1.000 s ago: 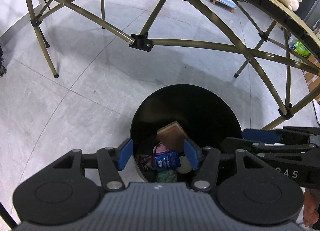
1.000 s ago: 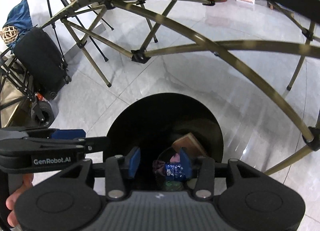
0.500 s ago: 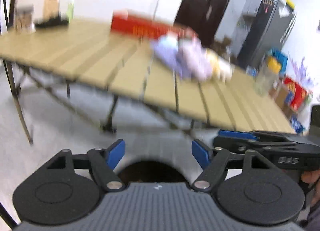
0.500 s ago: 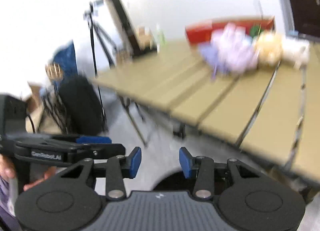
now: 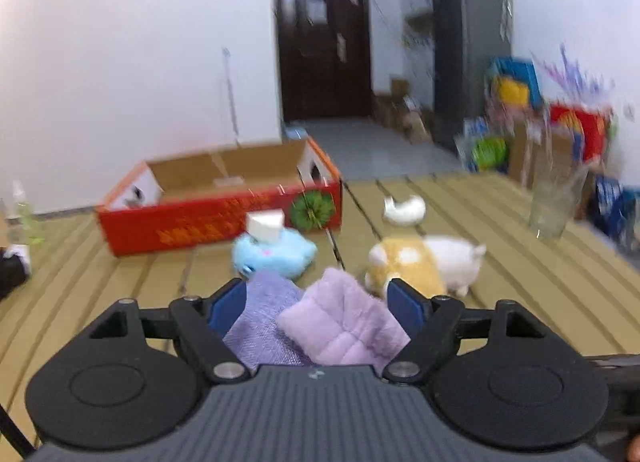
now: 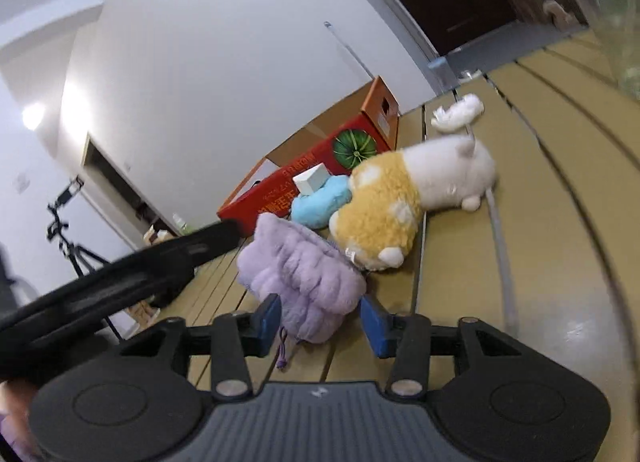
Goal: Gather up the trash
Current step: 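Grasp the lilac fluffy cloth on the table with the left gripper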
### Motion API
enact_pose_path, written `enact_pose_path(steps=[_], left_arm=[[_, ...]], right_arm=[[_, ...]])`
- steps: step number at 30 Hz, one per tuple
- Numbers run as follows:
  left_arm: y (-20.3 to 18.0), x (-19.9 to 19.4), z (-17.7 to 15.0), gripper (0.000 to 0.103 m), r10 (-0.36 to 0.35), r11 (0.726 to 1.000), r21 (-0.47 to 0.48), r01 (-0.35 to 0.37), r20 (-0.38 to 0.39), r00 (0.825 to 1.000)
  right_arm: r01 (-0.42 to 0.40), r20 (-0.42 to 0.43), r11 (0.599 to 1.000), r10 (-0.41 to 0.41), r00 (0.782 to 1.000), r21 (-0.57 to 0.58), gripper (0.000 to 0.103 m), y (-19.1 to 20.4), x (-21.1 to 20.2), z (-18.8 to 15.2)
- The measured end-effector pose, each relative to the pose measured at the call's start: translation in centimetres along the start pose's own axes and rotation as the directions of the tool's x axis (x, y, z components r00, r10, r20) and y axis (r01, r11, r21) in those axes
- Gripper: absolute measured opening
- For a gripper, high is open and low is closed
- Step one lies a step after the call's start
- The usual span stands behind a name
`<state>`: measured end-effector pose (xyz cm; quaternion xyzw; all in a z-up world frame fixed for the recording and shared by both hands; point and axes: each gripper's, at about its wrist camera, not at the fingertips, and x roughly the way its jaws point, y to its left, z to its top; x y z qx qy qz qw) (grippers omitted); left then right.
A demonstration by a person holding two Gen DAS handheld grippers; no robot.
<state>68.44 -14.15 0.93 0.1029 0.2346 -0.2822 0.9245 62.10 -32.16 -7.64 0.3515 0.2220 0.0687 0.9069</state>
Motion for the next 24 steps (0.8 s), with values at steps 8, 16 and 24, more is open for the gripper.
enact_pose_path(steps=[8,16,24], left_arm=[[1.4,-4.3,-3.8,0.018,-0.053,0.96,-0.276,0.052,0.004,0.999],[1.2,-9.6,-10.8,0.017,-0.075,0.781,-0.622,-0.055,-0.182,0.98],[-0.4,-9.5,-11.7,0.021,0.032,0.816,-0.565,-0.121,-0.165,0.986]], right_arm=[[-0.057,-0.038,0.997,0.059,0.998,0.053,0.018,0.0,1.4,0.4],[-0.076,-0.166,0.97,0.038,0.985,-0.23,0.015,4.8,-3.2,-0.2],[-0.093,-0.131,0.943,0.054,0.99,-0.32,0.052,4.7,-5.1,-1.2]])
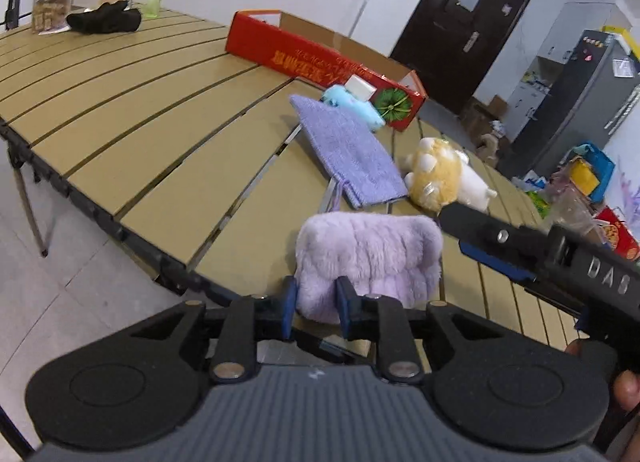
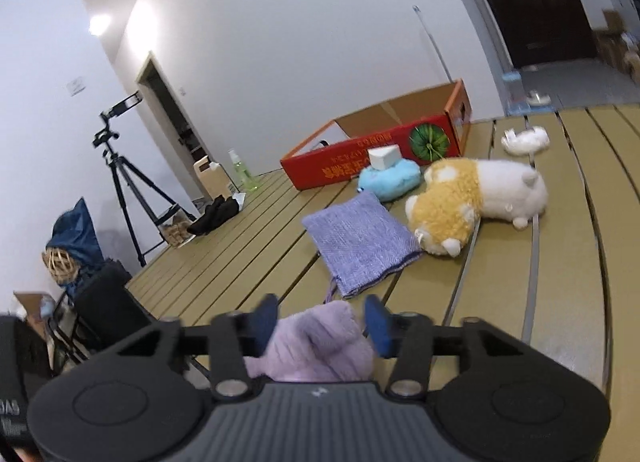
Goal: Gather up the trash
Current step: 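Grasp the lilac fluffy cloth on the table with the left gripper, then carry the lilac cloth down into the black bin and open the left gripper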
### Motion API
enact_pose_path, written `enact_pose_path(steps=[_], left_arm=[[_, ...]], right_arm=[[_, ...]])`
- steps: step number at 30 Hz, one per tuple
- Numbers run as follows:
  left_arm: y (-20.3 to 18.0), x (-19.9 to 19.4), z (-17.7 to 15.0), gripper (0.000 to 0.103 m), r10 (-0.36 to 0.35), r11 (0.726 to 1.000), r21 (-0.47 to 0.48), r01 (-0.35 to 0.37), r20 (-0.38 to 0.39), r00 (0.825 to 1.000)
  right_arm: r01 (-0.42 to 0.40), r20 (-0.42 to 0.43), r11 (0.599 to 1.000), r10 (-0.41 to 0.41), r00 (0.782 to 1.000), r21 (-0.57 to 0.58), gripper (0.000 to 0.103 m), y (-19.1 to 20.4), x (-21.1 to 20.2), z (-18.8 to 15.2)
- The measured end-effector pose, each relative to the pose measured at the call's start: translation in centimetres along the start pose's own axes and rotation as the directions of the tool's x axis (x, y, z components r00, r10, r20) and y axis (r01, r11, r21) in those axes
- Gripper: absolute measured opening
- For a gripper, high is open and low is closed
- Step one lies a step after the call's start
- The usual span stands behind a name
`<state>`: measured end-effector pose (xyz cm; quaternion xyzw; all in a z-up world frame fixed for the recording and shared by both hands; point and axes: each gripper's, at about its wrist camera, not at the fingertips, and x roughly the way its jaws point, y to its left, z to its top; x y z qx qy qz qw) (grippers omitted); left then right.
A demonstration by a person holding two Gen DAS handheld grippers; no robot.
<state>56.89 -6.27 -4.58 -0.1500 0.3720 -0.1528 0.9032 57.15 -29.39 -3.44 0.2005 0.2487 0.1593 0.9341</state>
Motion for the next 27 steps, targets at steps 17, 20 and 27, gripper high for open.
enact_pose_path(steps=[17,20,27], left_arm=[[-0.5,-0.5,0.1,0.018,-0.004,0.989,0.147,-0.013,0.119,0.993],[-0.9,-2.8,-1.1,0.017,-0.008,0.978,0.207,-0.024,0.152,0.988],[1.3,-7.4,-4.2,0.017,-0.016,0.983,0.182,-0.012,0.151,0.988]], right_arm=[[0.021,-0.049,1.0,-0.02,0.999,0.021,0.018,0.0,3.7,-1.7],[-0.034,-0.036,0.998,0.032,0.999,-0.057,0.018,1.5,2.2,-1.6],[-0.111,-0.118,0.989,0.099,0.988,-0.099,0.018,4.0,0.3,-4.6]])
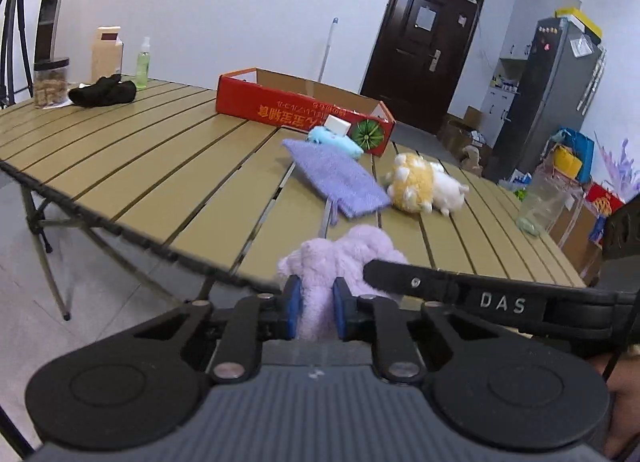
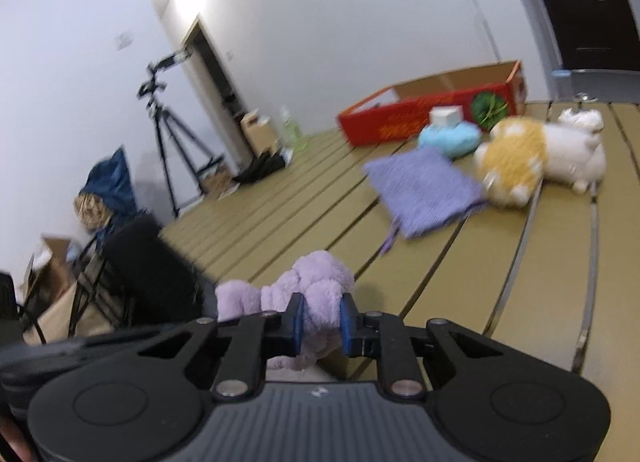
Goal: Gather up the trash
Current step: 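Carry the lilac cloth down into the black bin and open the left gripper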
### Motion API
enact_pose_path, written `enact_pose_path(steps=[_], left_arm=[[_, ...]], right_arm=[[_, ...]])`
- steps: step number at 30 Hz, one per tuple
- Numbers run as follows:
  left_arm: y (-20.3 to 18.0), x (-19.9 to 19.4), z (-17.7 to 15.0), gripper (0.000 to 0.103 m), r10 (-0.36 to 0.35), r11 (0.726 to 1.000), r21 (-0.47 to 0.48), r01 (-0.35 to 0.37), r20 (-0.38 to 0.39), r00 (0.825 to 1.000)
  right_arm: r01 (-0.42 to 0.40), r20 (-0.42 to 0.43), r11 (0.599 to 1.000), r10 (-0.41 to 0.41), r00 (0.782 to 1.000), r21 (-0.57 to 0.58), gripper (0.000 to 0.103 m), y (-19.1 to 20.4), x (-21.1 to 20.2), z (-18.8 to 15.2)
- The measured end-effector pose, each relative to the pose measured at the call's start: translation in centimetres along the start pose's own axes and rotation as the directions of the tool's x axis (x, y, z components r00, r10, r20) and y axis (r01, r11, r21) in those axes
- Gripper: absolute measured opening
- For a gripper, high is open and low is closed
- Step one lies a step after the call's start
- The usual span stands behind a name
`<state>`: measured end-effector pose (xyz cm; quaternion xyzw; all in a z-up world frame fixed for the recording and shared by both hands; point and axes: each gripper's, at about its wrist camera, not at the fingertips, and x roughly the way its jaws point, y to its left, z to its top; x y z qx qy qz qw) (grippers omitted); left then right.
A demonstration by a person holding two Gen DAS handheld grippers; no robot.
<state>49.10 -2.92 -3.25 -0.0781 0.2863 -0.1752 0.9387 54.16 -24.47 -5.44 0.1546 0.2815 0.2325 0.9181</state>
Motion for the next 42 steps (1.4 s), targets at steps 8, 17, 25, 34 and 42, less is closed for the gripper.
enact_pose_path(steps=[8,17,25,34,42], left_arm=[[3.0,-1.1,-4.8,0.017,-0.028,0.998,-0.064,0.019,-0.131,0.991],[2.7,1.0,-7.9,0.017,0.032,0.999,0.018,-0.028,-0.23,0.973],[3.7,4.1,-8.2,0.035,0.091,0.995,-0.015,-0.1,-0.287,0.954],[4.4,5.7,-9.1,0.052,0.173,0.985,0.046,-0.168,-0.371,0.912],[4.4,5.0,-8.2,0.059,0.191,0.981,0.05,-0.185,-0.345,0.919]], right_arm=[[0.002,-0.166,0.992,-0.023,0.986,-0.128,0.018,2.5,0.9,-5.5],[0.023,-0.274,0.989,-0.062,0.96,-0.144,0.018,2.3,2.7,-9.0],[0.104,-0.272,0.989,-0.129,0.954,-0.105,0.033,0.9,4.4,-9.3],[0.124,-0.318,0.982,-0.164,0.934,-0.142,0.059,0.4,4.6,-9.5],[0.086,-0.335,0.974,-0.153,0.93,-0.209,0.061,1.5,4.4,-9.4]])
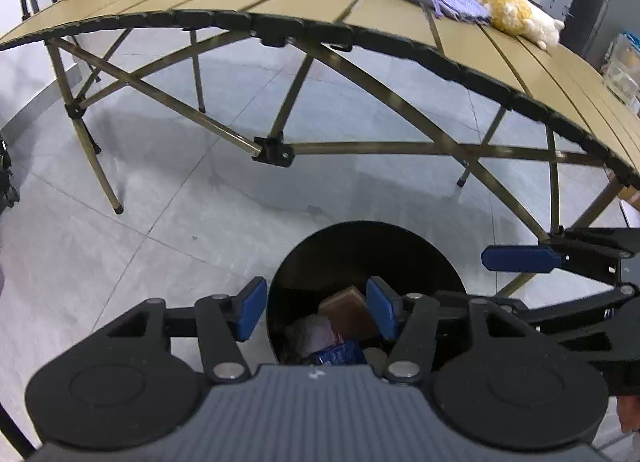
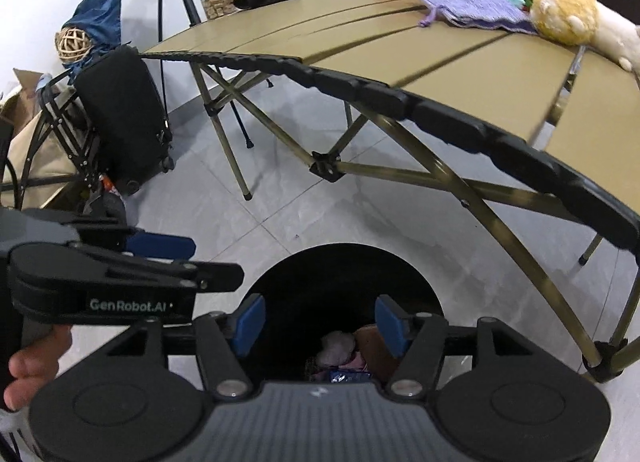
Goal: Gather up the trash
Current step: 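Carry the lilac cloth down into the black bin and open the left gripper, then grasp the yellow-and-white plush dog with the left gripper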
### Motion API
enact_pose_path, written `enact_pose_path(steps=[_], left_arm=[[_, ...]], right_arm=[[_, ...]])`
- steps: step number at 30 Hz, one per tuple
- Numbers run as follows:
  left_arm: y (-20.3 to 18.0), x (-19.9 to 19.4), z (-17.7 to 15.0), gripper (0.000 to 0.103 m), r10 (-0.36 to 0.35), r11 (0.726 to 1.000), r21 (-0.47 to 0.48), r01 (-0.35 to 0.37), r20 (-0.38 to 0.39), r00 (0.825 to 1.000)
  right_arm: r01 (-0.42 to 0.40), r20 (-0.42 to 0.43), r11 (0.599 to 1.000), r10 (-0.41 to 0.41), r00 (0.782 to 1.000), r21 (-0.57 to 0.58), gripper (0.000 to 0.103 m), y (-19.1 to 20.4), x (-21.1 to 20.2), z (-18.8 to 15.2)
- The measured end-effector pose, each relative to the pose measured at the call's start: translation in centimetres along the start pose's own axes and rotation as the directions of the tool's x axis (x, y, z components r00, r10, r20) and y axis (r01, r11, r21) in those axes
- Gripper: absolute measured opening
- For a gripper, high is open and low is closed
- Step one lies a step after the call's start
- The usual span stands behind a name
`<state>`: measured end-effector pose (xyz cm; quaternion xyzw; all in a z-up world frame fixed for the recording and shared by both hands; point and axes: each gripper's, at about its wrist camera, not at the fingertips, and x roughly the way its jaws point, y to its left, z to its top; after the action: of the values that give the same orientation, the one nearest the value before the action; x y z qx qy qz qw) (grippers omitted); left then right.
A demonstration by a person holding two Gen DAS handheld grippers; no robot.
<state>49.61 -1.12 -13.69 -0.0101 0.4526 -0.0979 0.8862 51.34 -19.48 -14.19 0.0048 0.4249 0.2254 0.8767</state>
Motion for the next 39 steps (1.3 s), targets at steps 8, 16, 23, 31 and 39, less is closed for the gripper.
enact_pose_path(steps=[8,16,23,31,39], left_arm=[[0.8,-2.3,1.5,0.067,-0.068,0.998,-0.003,0.068,0.066,0.995],[0.8,-4.6,2.9,0.072,-0.079,0.996,-0.017,0.084,0.19,0.979],[0.2,-6.3,4.4,0.072,-0.135,0.991,0.012,0.137,0.289,0.948],[-10.0,-5.6,14.6,0.092,-0.227,0.969,0.187,0.16,0.432,0.873],[-22.7,4.1,21.2,0.09,-0.066,0.955,0.294,-0.047,0.364,0.929]], right_arm=[[-0.043,0.114,0.999,0.046,0.992,-0.032,0.061,0.8,-3.6,0.7],[-0.07,0.191,0.998,0.069,0.979,-0.005,0.06,0.4,-5.9,1.6],[-0.1,0.368,0.99,0.057,0.928,0.098,0.048,-2.5,-9.6,4.2],[0.057,0.549,0.881,-0.342,0.763,0.47,0.05,-13.6,-15.8,5.7],[0.075,0.455,0.792,-0.423,0.783,0.606,0.05,-21.1,-16.2,3.9]])
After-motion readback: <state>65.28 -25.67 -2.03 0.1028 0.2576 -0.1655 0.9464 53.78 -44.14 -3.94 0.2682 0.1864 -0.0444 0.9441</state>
